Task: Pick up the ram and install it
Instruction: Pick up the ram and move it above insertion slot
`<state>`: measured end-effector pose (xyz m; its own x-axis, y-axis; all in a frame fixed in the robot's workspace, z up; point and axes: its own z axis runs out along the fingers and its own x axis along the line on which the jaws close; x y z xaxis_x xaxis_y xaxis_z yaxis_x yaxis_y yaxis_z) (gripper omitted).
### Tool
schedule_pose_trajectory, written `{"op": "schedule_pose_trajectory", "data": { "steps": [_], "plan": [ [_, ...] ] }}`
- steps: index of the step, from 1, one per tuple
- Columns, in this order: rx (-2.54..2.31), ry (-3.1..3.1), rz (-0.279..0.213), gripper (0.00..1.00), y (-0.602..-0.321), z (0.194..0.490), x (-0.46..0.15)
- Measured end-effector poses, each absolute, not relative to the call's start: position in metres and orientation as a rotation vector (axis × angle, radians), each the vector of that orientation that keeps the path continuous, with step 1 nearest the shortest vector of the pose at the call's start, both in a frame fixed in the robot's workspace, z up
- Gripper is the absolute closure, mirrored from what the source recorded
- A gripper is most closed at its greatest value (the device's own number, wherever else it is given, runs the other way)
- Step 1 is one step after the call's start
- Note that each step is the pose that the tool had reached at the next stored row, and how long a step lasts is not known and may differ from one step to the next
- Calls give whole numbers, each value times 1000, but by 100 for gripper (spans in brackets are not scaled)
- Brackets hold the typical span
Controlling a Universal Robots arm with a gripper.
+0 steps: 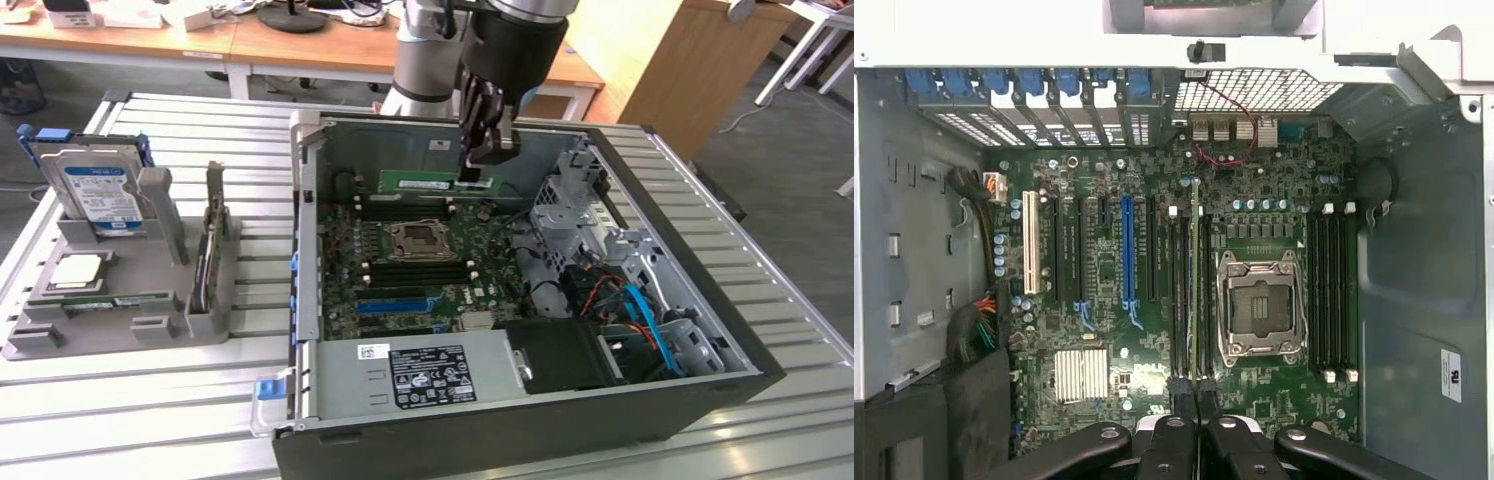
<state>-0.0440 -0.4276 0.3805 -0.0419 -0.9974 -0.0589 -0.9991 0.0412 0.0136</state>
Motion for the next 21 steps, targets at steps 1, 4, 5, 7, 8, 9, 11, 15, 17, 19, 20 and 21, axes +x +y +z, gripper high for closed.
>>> {"op": "schedule_pose_trajectory", "data": {
  "steps": [1, 4, 5, 7, 8, 9, 11, 15, 17, 19, 20, 21],
  "plan": [
    [-2151, 2243, 79, 88, -428, 380, -44],
    [-2151, 2243, 79, 88, -428, 377, -44],
    [-2151, 2243, 79, 88, -428, 376, -44],
    [-2151, 2243, 79, 88, -428, 374, -44],
    [-2151, 2243, 79, 88, -428, 374, -44],
    [-2151, 2243, 79, 88, -428, 373, -44],
    [-2151, 2242, 79, 88, -428, 372, -44],
    [-2151, 2243, 79, 88, -428, 371, -44],
    [-2151, 2243, 79, 88, -428, 370, -44],
    [-2151, 2242, 79, 88, -428, 369, -44],
    [-2151, 2242, 79, 88, -428, 369, -44],
    [-2151, 2242, 79, 88, -428, 369, -44]
  ]
}}
